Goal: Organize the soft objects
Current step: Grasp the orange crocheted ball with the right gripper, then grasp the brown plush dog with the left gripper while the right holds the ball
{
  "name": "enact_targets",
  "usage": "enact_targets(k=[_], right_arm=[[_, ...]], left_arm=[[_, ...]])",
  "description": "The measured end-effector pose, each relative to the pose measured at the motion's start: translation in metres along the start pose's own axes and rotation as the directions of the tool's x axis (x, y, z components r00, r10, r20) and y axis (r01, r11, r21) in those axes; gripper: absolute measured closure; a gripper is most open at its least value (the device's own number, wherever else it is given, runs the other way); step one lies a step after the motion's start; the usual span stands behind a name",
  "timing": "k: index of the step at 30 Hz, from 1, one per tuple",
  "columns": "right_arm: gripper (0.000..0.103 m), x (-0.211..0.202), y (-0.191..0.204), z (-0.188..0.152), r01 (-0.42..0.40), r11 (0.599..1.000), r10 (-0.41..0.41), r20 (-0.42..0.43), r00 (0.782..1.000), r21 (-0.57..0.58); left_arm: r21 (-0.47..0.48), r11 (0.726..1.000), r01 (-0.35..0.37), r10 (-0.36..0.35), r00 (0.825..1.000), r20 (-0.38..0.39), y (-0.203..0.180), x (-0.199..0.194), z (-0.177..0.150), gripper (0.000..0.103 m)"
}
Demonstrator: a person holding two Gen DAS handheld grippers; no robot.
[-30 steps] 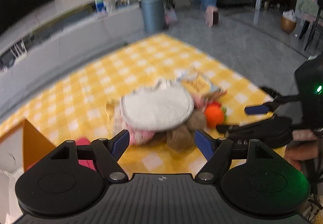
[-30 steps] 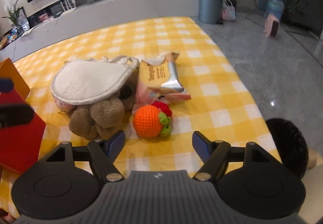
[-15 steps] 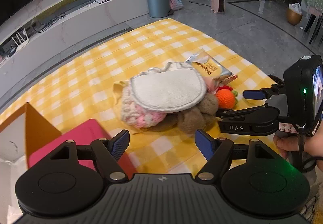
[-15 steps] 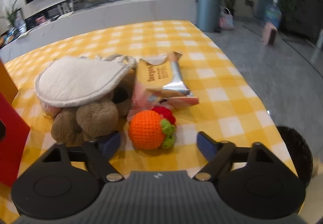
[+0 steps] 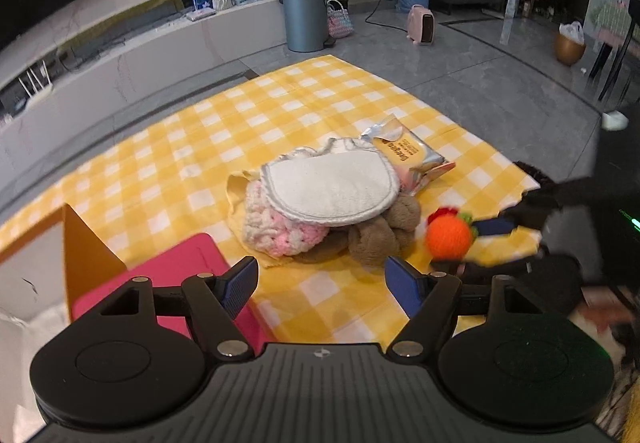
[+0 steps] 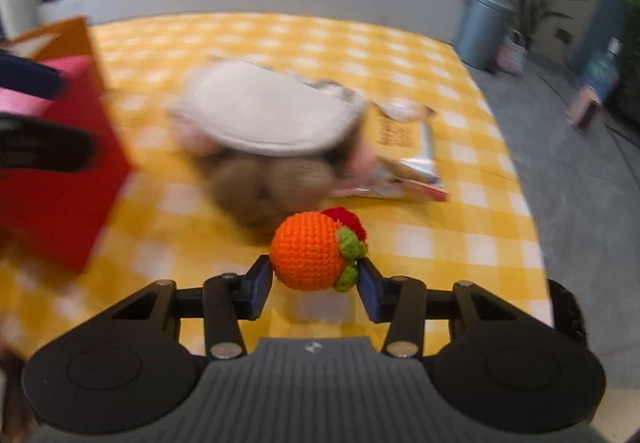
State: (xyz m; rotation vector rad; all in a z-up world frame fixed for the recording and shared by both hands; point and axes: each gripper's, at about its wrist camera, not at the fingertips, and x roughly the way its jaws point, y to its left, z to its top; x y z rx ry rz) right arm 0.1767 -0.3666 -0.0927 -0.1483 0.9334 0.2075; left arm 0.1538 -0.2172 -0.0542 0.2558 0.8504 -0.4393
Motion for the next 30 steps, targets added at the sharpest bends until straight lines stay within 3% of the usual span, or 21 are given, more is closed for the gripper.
enact_targets(k=[4,8,12,14,17,21,30], right_arm=[[0.057,-0.013,0.010,-0.007,0.005,0.999,-0.004,0.018,1.000,-0.041],[0.057,-0.016,-0.010,-0.003,0.057,0.998,-0.059,0.039,0.998,0.039],[0.057,-0.017,-0.032,-0.006,0.106,0.989,-0.110,0.038,0.993,0.105],[0.057,-0.018,-0.038,-0.007,0.122,0.984,-0.128,0.037,0.991,0.131],[0.057,-0.021,-0.043,-0.006,0.131,0.979,-0.141,0.054,0.988,0.157],[0.057,-0.023,-0.049,-0.006,0.181,0.969,-0.193,0.058,0.979,0.166],[0.057,-0.030,-0.061,-0.006,0.185,0.961,-0.204,0.075,0.976,0.206]], left_arm=[[-0.060,0.997,0.038,-0.041,0.999,-0.036,-0.004,0.014,0.002,0.018],[-0.109,0.992,0.065,-0.075,0.993,-0.089,-0.012,0.033,0.005,0.018],[-0.089,0.996,0.003,-0.010,0.997,-0.078,-0.027,0.048,0.007,0.017],[-0.065,0.998,0.010,-0.016,0.996,-0.089,-0.035,0.054,0.009,0.017],[-0.100,0.995,0.016,-0.027,0.993,-0.112,-0.044,0.062,0.012,0.018],[-0.119,0.992,-0.052,0.036,0.990,-0.133,-0.054,0.078,0.022,0.019],[-0.285,0.953,-0.098,0.050,0.984,-0.173,-0.055,0.107,0.043,0.016]])
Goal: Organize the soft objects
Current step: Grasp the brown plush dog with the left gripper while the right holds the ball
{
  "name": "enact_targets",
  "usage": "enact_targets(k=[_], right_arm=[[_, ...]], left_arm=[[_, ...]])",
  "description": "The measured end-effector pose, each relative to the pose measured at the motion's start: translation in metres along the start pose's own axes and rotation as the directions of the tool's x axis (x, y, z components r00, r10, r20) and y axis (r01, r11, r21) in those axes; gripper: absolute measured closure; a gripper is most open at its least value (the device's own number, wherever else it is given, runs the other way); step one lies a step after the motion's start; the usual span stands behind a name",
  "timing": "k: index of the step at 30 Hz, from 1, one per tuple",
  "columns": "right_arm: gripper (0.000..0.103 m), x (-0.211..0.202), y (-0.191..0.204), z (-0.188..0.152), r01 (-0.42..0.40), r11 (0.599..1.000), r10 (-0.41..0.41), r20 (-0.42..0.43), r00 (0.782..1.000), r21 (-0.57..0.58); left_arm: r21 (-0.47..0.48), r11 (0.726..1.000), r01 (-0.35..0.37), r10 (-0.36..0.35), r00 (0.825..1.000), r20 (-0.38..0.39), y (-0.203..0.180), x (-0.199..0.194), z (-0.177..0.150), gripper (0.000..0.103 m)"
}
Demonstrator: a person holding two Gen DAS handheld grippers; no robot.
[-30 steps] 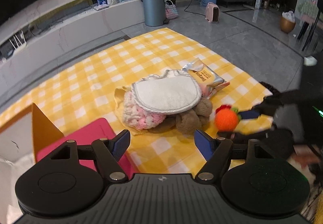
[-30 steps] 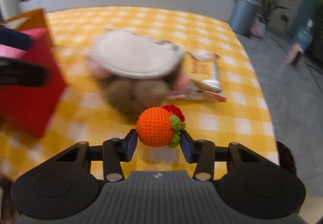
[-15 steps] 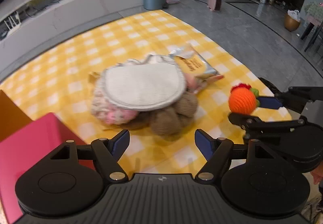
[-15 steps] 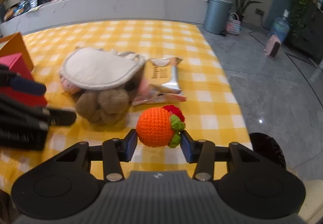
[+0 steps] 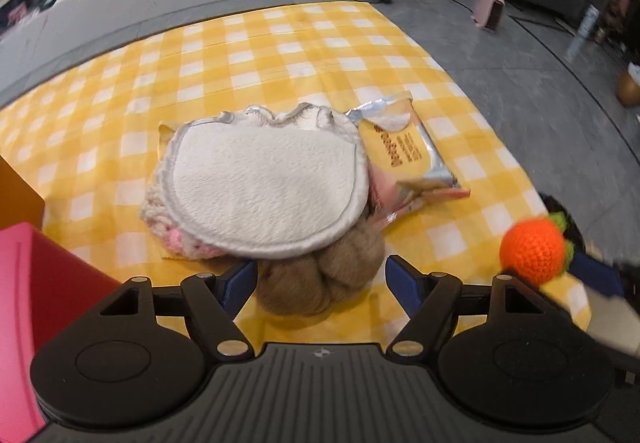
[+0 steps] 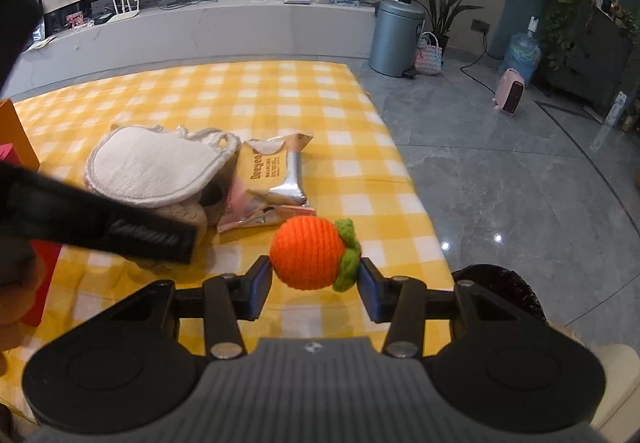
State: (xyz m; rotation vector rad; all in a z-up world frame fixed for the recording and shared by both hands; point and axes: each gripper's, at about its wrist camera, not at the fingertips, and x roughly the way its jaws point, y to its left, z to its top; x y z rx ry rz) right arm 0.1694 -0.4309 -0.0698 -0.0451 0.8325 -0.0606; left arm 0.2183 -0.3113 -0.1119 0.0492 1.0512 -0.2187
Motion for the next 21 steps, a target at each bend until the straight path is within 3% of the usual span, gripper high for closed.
enact_targets(k=[2,6,7,8,9,13,21], right_arm=[[0.057,0.000,-0.002,0.000,-0.003,1.000,0.003,0.001,1.000,0.009],[0.060,0.002,-0.003,-0.002,-0.009,1.000,0.009,-0.003,1.000,0.009],[0.060,0.002,-0.003,-0.002,-0.013,1.000,0.013,-0.005,1.000,0.009],[0.060,0.002,-0.003,-0.002,-0.015,1.000,0.015,-0.004,1.000,0.009],[0.060,0.002,-0.003,-0.002,-0.014,1.000,0.014,-0.003,1.000,0.008],[0.060,0.004,-0.005,-0.003,-0.023,1.000,0.023,-0.008,1.000,0.011],[0.054,0.007,-0.029,-0.005,-0.064,0.996,0.068,-0.068,0.995,0.059]], left_arm=[[-0.036,0.999,0.005,-0.005,1.000,-0.003,-0.003,0.007,0.004,0.015],[-0.074,0.995,-0.072,0.069,0.997,-0.041,-0.009,0.024,0.009,0.015],[-0.077,0.994,-0.072,0.068,0.996,-0.050,-0.008,0.028,0.009,0.017],[-0.078,0.995,-0.063,0.059,0.997,-0.057,-0.007,0.030,0.009,0.029],[-0.079,0.995,-0.067,0.062,0.996,-0.060,-0.005,0.032,0.008,0.035],[-0.097,0.995,-0.033,0.028,0.998,-0.052,0.007,0.027,-0.002,0.047],[-0.040,0.999,0.015,-0.018,0.997,-0.078,0.021,-0.004,-0.033,0.051]])
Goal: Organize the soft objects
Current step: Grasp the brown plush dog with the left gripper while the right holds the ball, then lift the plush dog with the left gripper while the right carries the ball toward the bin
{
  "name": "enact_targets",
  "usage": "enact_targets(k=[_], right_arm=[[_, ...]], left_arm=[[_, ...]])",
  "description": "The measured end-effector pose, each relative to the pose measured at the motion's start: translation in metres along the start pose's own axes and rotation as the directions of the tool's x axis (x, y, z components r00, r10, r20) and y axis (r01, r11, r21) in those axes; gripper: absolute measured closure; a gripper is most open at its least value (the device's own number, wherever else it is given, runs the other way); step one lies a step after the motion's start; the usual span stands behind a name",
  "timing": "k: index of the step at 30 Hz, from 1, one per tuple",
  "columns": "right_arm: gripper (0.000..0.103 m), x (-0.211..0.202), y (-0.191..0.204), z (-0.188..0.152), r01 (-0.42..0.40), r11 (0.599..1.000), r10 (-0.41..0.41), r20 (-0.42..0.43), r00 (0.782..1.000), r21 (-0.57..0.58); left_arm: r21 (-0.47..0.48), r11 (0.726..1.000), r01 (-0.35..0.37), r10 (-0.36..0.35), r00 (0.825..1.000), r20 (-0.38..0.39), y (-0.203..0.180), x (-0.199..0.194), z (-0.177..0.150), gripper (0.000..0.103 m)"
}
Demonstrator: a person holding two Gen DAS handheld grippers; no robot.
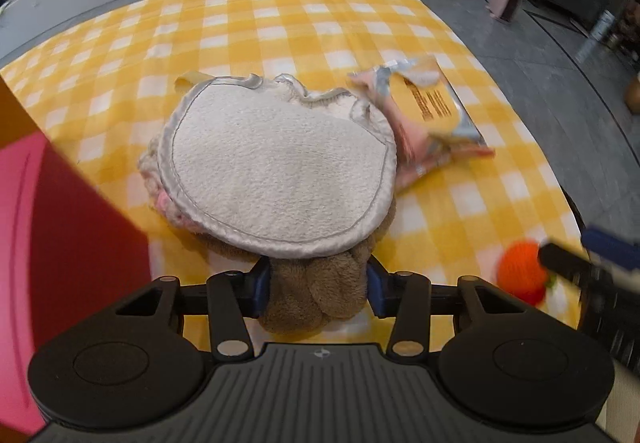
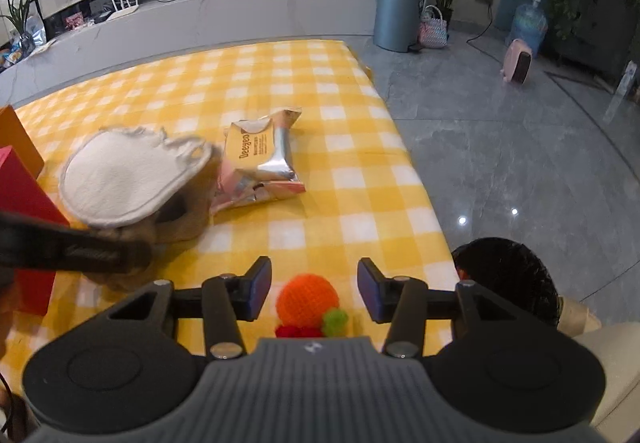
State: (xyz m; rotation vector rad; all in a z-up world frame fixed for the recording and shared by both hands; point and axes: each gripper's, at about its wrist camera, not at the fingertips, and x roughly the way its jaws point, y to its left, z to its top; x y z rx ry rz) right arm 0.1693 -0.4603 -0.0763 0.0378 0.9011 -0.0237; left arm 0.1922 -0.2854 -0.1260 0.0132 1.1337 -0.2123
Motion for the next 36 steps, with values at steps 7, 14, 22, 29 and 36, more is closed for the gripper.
enact_targets(k=[7,14,22,29,36], right_arm=[[0.044,0.021,0.003,-0.009,-0.024,1.000,0.022,-0.110,0.994,-0.018],[0.054,0.028,0.018,-0.009,-0.003,0.995,-0.008,-0.104,0.995,-0.103],[0.060,0.027,0.017,-0.010,0.013,0.992,-0.025,-0.094,0.995,-0.123],[0.056,0.031,0.021,-0.011,0.041,0.988,-0.059,-0.115,0.992,-0.150],[0.056,0.037,0.022,-0.013,0.044,0.986,-0.065,-0.126,0.990,-0.161]], left_arm=[[0.077,0.996,0.048,-0.045,0.998,-0.042,0.011,-0.021,-0.030,0.049],[0.195,0.981,0.005,-0.004,1.000,-0.004,0.003,-0.024,-0.035,0.032],[0.139,0.990,0.002,0.001,1.000,-0.023,0.001,-0.011,-0.027,0.044],[0.279,0.959,-0.053,0.061,0.998,-0.022,-0.008,-0.027,-0.027,0.051],[0.242,0.966,0.086,-0.078,0.996,-0.041,0.000,-0.066,-0.015,0.052]])
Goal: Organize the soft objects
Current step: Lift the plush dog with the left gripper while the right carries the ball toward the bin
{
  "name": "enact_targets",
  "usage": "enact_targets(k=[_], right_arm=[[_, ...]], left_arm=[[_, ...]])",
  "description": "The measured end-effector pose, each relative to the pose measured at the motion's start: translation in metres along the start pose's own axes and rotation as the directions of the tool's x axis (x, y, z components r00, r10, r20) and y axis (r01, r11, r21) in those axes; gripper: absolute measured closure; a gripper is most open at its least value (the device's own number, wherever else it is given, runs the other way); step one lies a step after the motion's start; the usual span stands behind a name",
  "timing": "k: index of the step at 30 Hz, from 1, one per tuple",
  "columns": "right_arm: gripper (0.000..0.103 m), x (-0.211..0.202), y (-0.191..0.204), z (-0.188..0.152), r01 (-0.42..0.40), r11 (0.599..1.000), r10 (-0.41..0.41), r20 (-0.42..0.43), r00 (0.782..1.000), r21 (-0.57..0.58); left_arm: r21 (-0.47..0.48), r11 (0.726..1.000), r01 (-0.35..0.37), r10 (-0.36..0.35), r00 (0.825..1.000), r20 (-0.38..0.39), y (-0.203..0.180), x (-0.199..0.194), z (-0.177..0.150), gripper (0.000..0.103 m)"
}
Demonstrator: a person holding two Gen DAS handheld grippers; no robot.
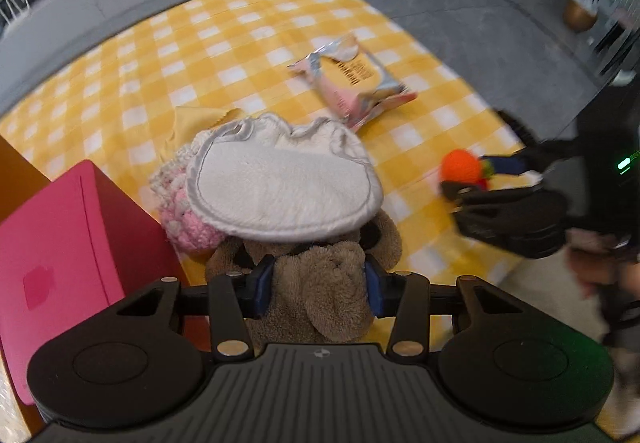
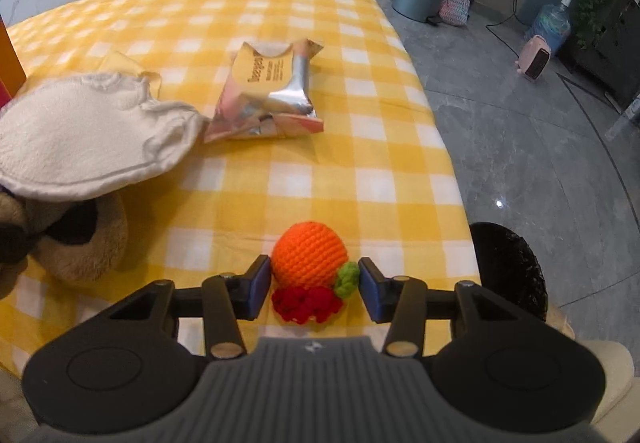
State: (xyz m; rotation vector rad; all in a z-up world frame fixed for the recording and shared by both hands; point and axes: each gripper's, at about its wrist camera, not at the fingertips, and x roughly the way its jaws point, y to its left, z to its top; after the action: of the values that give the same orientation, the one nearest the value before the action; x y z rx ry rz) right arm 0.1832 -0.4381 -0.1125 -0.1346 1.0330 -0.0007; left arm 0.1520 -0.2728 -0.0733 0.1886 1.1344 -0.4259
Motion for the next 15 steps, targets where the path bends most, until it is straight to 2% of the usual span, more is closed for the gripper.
enact_targets(k=[3,7,11,14,15], right_arm=[[0.056,-0.008,0.000,0.001,-0.029,1.000,0.029,0.033,0.999,0.006],[0.056,-0.011,0.003,0.001,-0.028,1.000,0.028,0.038,0.999,-0.006],[0.056,-0.010,0.003,0.001,-0.025,1.000,0.025,0.035,0.999,-0.003],[0.056,-0.012,0.002,0.001,-0.030,1.000,0.030,0.039,0.999,0.000],[0.056,-0.012,0.002,0.001,-0.027,1.000,0.027,0.042,0.999,0.000]], left_arm=[[0.026,1.000,0.008,-0.010,0.997,0.071,-0.002,-0.022,0.000,0.053],[0.010,0.996,0.087,-0.088,0.991,0.105,0.001,-0.045,0.003,0.053],[0.060,0.997,0.054,-0.063,0.984,0.167,-0.008,-0.065,-0.002,0.052],[0.117,0.993,0.034,-0.063,0.965,0.254,-0.018,-0.083,-0.010,0.053],[0.133,0.990,0.048,-0.082,0.962,0.262,-0.021,-0.087,-0.012,0.052]])
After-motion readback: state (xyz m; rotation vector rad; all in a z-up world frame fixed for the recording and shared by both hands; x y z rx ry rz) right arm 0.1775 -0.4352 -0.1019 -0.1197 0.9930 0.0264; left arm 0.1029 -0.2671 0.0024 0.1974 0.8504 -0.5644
